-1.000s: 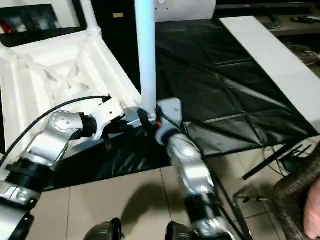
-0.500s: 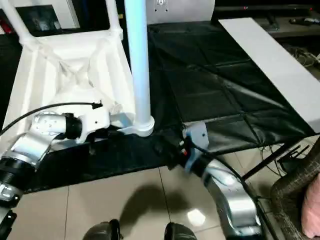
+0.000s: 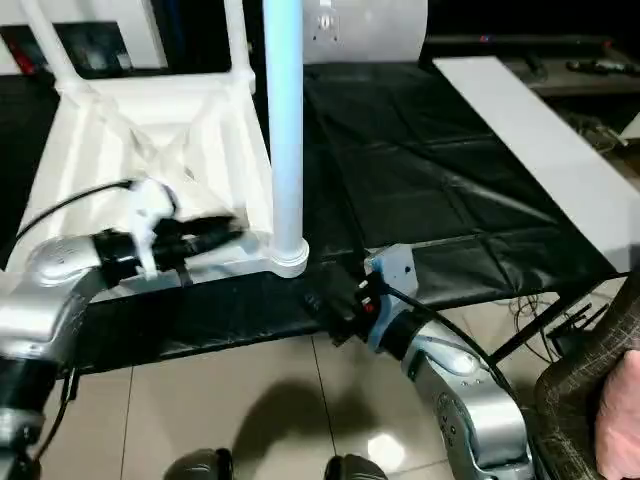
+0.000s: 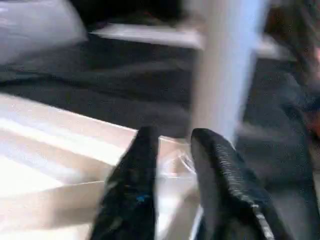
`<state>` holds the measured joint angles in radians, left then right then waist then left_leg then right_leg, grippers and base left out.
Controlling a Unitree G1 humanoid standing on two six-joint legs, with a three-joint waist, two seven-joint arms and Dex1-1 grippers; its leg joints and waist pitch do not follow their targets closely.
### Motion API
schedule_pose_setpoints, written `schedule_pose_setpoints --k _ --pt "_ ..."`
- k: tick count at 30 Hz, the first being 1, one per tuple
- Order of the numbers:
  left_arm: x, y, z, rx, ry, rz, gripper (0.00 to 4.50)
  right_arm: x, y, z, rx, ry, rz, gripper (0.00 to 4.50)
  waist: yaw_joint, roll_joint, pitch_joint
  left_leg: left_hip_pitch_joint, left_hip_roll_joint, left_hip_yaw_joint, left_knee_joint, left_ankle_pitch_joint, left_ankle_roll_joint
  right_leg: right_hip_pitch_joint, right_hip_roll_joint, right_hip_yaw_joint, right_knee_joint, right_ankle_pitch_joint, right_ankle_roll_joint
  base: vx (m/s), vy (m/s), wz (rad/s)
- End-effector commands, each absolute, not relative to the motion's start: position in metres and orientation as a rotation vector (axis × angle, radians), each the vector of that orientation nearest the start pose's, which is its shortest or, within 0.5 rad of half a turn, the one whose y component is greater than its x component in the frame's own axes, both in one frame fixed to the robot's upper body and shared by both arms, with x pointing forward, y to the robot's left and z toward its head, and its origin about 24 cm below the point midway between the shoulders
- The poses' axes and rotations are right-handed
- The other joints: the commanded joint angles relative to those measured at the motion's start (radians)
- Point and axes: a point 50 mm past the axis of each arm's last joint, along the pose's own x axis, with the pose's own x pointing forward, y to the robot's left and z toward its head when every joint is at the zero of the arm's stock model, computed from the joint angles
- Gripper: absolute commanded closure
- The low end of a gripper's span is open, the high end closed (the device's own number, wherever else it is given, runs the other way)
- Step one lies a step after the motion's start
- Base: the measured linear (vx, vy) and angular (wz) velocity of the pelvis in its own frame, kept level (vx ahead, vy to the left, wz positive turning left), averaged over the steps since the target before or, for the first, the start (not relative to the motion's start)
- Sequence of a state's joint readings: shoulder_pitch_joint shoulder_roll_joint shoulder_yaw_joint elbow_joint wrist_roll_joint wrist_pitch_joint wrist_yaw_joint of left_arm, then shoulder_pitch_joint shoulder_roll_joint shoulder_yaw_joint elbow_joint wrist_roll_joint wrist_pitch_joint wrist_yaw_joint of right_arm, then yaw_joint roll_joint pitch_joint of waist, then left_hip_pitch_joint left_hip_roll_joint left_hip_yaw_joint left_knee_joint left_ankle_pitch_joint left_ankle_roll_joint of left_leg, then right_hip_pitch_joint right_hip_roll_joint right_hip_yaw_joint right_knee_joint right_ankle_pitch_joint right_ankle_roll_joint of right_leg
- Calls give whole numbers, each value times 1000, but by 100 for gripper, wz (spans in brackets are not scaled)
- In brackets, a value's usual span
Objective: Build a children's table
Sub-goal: Rotate leg to tighten
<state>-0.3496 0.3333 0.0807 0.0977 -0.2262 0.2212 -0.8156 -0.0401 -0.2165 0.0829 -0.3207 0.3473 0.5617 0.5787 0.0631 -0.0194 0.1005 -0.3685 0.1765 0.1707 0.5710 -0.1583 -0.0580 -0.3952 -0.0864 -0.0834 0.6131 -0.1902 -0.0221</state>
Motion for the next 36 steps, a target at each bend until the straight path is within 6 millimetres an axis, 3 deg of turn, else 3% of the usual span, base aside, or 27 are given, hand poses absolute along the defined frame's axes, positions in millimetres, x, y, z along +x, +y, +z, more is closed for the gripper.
schedule_pose_setpoints --k 1,3,4,5,6,7,8,9,10,11,12,13,14,15,16,17,18,19,20,21,22,23,25,26,29,31,36 --pt "286 174 111 34 -54 -566 284 236 -117 82 101 175 813 0 3 23 -75 -57 40 -65 -96 -317 49 92 -68 -4 -63 -332 -151 0 0 0" --pt "277 173 106 -9 -42 -458 268 236 -116 81 77 163 811 0 -13 30 -76 -41 59 -101 -89 -382 49 83 -72 -26 -73 -306 -149 -22 -11 37" --pt "273 173 104 -27 -34 -407 266 236 -115 81 67 159 810 0 -21 43 -72 -37 82 -143 -105 -503 39 79 -49 -31 -61 -290 -161 -14 -23 51" --pt "267 171 100 -45 -6 -346 258 237 -114 80 75 165 804 0 -40 65 -73 -10 123 -244 -142 -626 59 64 -6 -34 20 -200 -212 30 -77 60" --pt "260 168 98 -55 2 -283 234 237 -112 81 90 167 801 0 -34 70 -72 -3 120 -260 -149 -652 68 57 5 -28 41 -210 -217 17 -127 63" --pt "255 167 96 -77 13 -228 234 238 -111 81 106 167 800 0 -37 56 -72 -4 109 -268 -149 -643 85 51 8 -12 51 -207 -222 17 -127 63" --pt "255 167 96 -77 13 -228 229 238 -111 81 106 167 800 0 -22 31 -60 -60 24 -218 -114 -575 70 68 -40 34 -16 -240 -228 -54 -150 70" --pt "250 166 95 -82 26 -194 229 238 -109 81 118 169 799 0 2 4 -57 -70 -36 -168 -47 -493 36 52 -93 52 -89 -471 -178 -104 -160 71" --pt "247 168 93 -63 41 -155 229 240 -107 82 124 164 791 0 21 -13 -51 -43 -50 -107 181 -94 32 21 -215 62 -206 -921 -24 -104 -160 71" --pt "245 169 91 -52 51 -137 229 241 -107 82 135 160 784 0 20 -22 -61 -93 -49 -109 184 -99 38 71 -220 83 -178 -897 61 -28 -136 38" --pt "241 174 88 -20 71 -79 229 243 -105 83 158 145 774 0 53 -41 -71 -96 -45 -100 162 -141 54 93 -193 159 -144 -807 111 27 -79 18" --pt "239 177 88 10 79 -41 229 246 -104 84 152 134 771 0 65 -39 -73 -89 -36 -106 159 -174 71 102 -212 188 -135 -717 89 27 -79 18" --pt "235 181 86 19 93 10 229 249 -102 85 130 121 784 0 75 -37 -77 -63 -19 -117 145 -191 83 101 -219 204 -130 -557 -34 -35 -39 25" --pt "234 182 86 19 97 23 229 249 -101 85 126 119 786 0 69 -31 -73 -54 -8 -123 124 -177 82 106 -206 185 -127 -479 -121 -56 12 22" --pt "232 183 85 6 105 48 229 251 -100 85 119 113 790 0 65 -1 -83 2 13 -98 24 -104 100 85 -97 103 -100 -253 -279 -56 12 22" --pt "232 183 85 -2 108 54 229 252 -99 86 116 107 793 0 50 31 -89 49 60 -102 -24 -103 149 47 -27 55 -68 -173 -251 -56 65 27" --pt "232 183 85 -2 108 54 229 252 -99 86 116 107 793 0 50 31 -89 49 60 -102 -24 -103 149 47 -27 55 -68 -173 -251 -61 88 27" --pt "231 182 85 -4 113 60 229 256 -97 89 114 82 791 0 26 50 -98 53 108 -116 -37 -168 140 33 -10 38 -29 -110 -201 -61 88 27" --pt "230 181 85 -6 118 59 229 257 -96 90 118 71 795 0 19 47 -86 33 113 -114 -57 -322 83 46 -21 40 -36 -100 -163 -62 96 13" --pt "230 181 85 -4 120 65 229 257 -95 91 133 74 807 0 17 44 -82 35 101 -106 -62 -405 50 48 -29 44 -46 -122 -156 -53 82 8" --pt "230 182 85 -8 122 70 229 257 -94 91 135 75 809 0 14 32 -76 39 64 -87 -59 -523 -21 51 -53 56 -80 -252 -137 -53 82 8" --pt "233 184 86 -2 116 66 229 258 -94 91 149 69 800 0 8 23 -71 31 54 -80 -58 -540 -41 50 -63 62 -95 -367 -106 -51 51 4" --pt "236 187 88 9 116 65 229 261 -94 91 158 66 775 0 0 19 -72 26 46 -81 -55 -538 -51 46 -70 67 -106 -485 -64 -54 30 -3" --pt "238 191 89 29 112 76 229 264 -95 90 158 64 756 0 -2 25 -73 25 44 -83 -54 -541 -53 44 -70 68 -107 -506 -57 -53 14 -6" --pt "244 201 91 56 122 80 229 277 -100 88 143 90 678 0 -23 20 -71 24 38 -85 -50 -552 -50 37 -68 62 -120 -567 -30 -34 0 -4" --pt "247 205 91 63 144 72 229 287 -104 88 121 97 641 0 -34 28 -73 24 33 -87 -46 -546 -48 34 -67 60 -119 -575 -31 0 0 0" --pt "248 208 94 62 133 100 229 303 -113 97 84 41 608 0 -39 22 -83 12 37 -78 -42 -456 -23 38 -67 66 -110 -492 -67 0 0 0"
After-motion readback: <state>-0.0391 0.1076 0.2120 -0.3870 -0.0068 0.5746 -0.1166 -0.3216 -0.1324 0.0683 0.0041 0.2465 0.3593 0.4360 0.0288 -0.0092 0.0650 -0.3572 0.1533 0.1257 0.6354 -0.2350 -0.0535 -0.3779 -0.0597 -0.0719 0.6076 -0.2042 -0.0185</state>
